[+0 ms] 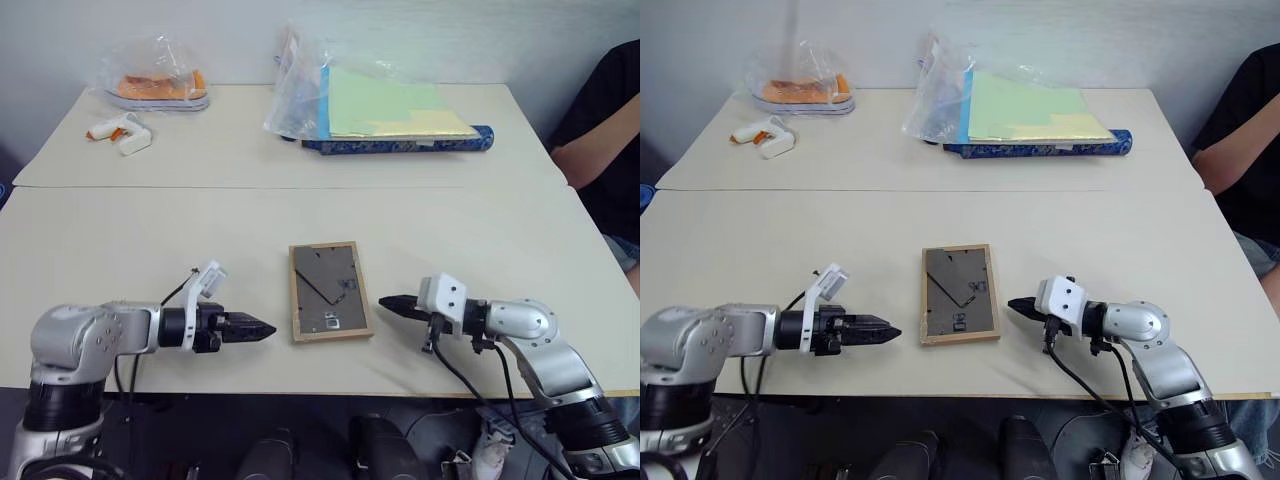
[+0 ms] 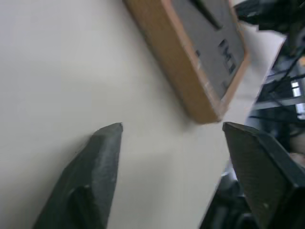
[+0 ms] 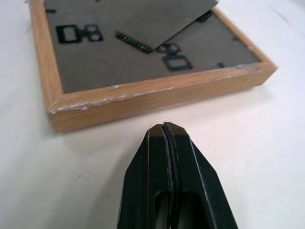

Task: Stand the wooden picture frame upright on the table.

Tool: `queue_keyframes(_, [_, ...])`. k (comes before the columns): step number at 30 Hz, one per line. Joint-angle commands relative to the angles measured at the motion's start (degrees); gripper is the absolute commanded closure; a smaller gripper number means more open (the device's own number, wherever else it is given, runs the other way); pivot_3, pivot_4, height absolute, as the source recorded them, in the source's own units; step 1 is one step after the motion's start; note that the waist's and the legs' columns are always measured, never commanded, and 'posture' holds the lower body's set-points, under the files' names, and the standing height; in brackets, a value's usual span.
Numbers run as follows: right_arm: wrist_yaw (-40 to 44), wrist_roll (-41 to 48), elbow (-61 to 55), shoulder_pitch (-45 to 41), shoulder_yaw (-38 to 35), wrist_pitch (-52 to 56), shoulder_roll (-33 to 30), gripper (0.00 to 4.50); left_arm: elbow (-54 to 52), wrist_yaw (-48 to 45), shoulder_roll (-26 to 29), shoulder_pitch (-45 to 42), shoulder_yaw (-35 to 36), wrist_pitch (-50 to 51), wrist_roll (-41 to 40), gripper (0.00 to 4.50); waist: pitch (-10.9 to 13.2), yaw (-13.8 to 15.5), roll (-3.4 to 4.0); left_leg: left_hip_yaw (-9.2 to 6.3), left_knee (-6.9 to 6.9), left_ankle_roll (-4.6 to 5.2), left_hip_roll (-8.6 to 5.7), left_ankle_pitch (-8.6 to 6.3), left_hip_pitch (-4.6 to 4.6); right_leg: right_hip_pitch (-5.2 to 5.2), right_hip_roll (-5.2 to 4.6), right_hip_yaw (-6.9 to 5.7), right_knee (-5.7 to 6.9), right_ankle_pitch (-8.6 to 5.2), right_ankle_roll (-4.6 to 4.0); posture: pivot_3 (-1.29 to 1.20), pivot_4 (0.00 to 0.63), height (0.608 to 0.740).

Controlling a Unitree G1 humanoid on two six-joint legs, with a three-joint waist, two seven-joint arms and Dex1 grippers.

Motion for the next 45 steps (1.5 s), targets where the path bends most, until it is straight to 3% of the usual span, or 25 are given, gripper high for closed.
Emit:
queue_keyframes(1, [-1.35,-1.19,-3.18,-0.17,1.26,1.00,1.06,4.50,5.62,7.78,-2.83,-2.63,-1.78,2.47,-6.34,0.07,-0.01,-0.01,0.02,0.00,-0.01,0.00,0.00,0.00,0.00,0.00,0.00,0.01,-0.01,0.00,0.00,0.00,0.150,0.740])
queue_keyframes(10, [-2.03,-3.90,-2.02,-3.05,4.27,0.54,3.32,4.50,13.88,26.11,-7.35,-8.06,-8.15,2.47,-18.65,0.07,-0.06,1.28,0.01,-0.03,0.36,-0.03,-0.09,0.01,0.02,0.04,-0.06,0.00,0.20,0.00,0.00,0.00,0.150,0.740])
queue_keyframes(18, [-2.33,-6.08,-1.74,-4.25,5.90,0.85,4.55,4.50,20.78,39.66,-12.80,-10.42,-5.30,2.47,-30.46,0.07,-0.11,1.59,0.03,-0.16,0.53,-0.02,-0.19,-0.01,0.03,0.15,-0.15,-0.08,0.21,0.00,0.01,0.00,0.150,0.740])
queue_keyframes(23, [-2.47,-5.89,-1.30,-3.85,4.76,0.57,4.04,4.50,22.31,44.51,-13.99,-10.13,-1.99,2.47,-32.58,1.27,-0.11,1.44,0.03,-0.18,0.55,-0.03,-0.19,-0.01,0.03,0.15,-0.13,-0.10,0.21,0.00,0.01,0.00,0.150,0.740])
queue_keyframes(27, [0.61,1.60,-2.28,-3.58,0.12,5.14,3.09,4.50,19.61,45.44,-16.06,-7.95,2.87,-0.04,-32.79,2.42,-0.11,1.38,0.03,-0.17,0.55,-0.04,-0.18,-0.01,0.00,0.13,-0.12,-0.10,0.20,0.00,0.01,0.00,0.150,0.740])
queue_keyframes(30, [5.10,10.70,-3.31,-5.21,-4.55,7.28,2.81,3.93,14.22,40.82,-14.56,-5.52,3.59,-4.00,-30.05,3.19,-0.10,1.28,0.02,-0.17,0.57,-0.05,-0.15,-0.02,-0.01,0.13,-0.10,-0.11,0.19,0.00,0.01,0.00,0.150,0.740])
queue_keyframes(34, [4.38,20.00,-4.37,-9.75,-7.70,16.82,5.01,2.62,4.13,26.44,-10.11,-1.85,-1.98,-16.63,-20.50,3.21,-0.10,0.22,0.02,-0.16,0.49,-0.17,-0.01,-0.03,-0.01,0.10,0.00,-0.09,0.21,-0.01,-0.01,0.00,0.150,0.740])
queue_keyframes(36, [2.45,23.43,-4.26,-12.53,-7.84,23.69,6.06,1.96,3.28,23.63,-8.71,-1.07,-3.68,-19.13,-17.44,3.21,-0.10,-0.10,0.02,-0.16,0.41,-0.21,0.00,-0.01,0.00,0.08,0.00,-0.10,0.21,-0.03,-0.04,0.00,0.150,0.740])
queue_keyframes(41, [-1.37,23.55,-1.62,-19.26,-5.18,30.01,10.38,0.27,0.73,14.99,-7.04,0.38,-7.54,-25.90,-11.64,3.21,-0.10,-0.07,0.03,-0.16,0.35,-0.21,-0.01,-0.01,-0.04,0.02,-0.01,-0.08,0.20,-0.04,-0.07,0.00,0.150,0.740])
queue_keyframes(45, [-0.89,21.89,0.45,-21.71,-2.14,30.01,12.64,0.27,-0.20,12.82,-7.58,0.74,-8.00,-27.96,-9.57,3.21,-0.10,0.12,0.03,-0.21,0.44,-0.19,-0.03,-0.02,-0.27,-0.11,-0.04,-0.12,0.17,-0.04,-0.06,0.00,0.150,0.740])
